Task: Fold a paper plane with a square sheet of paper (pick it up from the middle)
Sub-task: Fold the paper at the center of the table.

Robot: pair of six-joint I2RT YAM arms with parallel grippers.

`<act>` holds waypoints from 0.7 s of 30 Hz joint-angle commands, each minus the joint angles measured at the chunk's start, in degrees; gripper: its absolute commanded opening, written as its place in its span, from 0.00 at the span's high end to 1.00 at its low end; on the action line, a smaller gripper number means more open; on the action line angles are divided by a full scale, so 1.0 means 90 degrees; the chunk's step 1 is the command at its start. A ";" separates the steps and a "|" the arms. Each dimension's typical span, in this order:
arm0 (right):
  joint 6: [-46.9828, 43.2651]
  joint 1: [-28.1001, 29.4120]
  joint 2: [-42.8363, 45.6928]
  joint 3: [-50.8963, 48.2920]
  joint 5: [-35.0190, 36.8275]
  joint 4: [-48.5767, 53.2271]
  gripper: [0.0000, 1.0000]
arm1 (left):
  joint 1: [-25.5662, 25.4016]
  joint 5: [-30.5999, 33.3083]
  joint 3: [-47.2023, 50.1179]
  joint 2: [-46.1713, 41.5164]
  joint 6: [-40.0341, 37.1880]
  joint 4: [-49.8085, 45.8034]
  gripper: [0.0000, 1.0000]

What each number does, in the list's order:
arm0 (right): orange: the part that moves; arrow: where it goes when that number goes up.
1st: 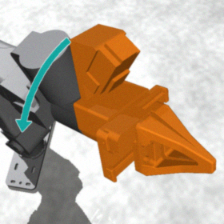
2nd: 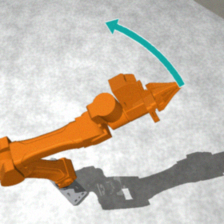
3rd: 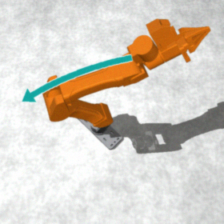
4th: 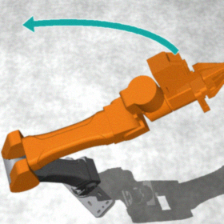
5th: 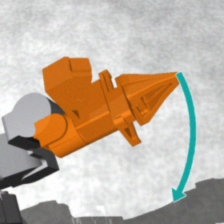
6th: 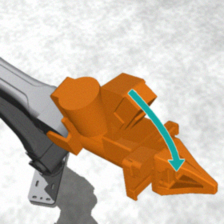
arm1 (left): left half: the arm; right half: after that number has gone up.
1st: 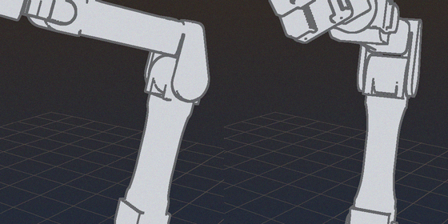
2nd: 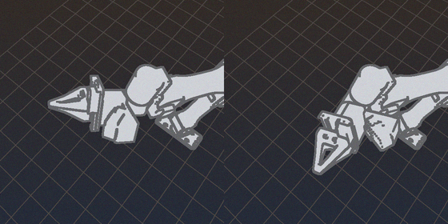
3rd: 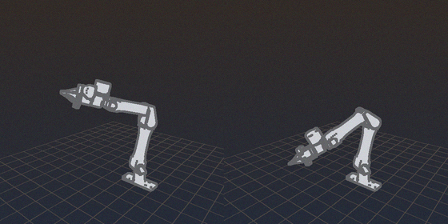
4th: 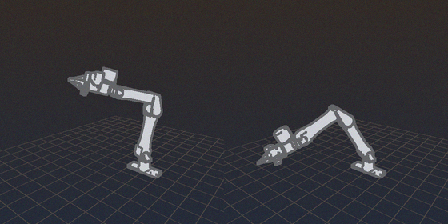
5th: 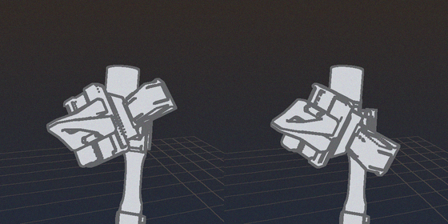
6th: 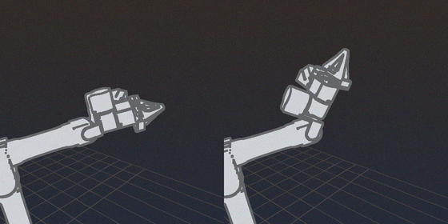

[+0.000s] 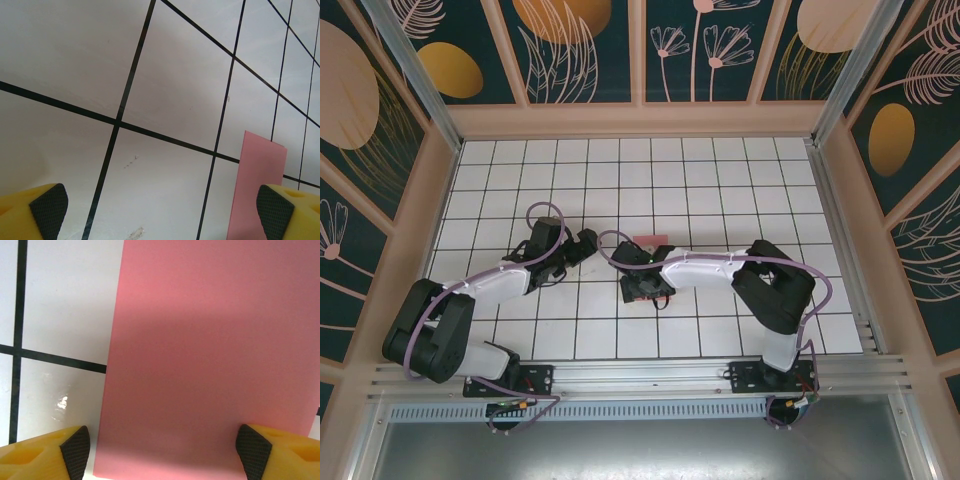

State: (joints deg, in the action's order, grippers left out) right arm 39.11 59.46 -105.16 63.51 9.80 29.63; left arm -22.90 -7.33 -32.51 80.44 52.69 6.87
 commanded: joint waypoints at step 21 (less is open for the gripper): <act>-0.0324 -0.0906 0.0631 -0.1340 -0.1518 -0.0963 0.33 | 0.0034 -0.0535 0.0047 0.0112 -0.0159 0.0271 0.02</act>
State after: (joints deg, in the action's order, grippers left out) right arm 37.78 53.23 -98.80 54.92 -0.91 19.62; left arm -22.90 -10.15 -32.51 80.79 52.60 7.40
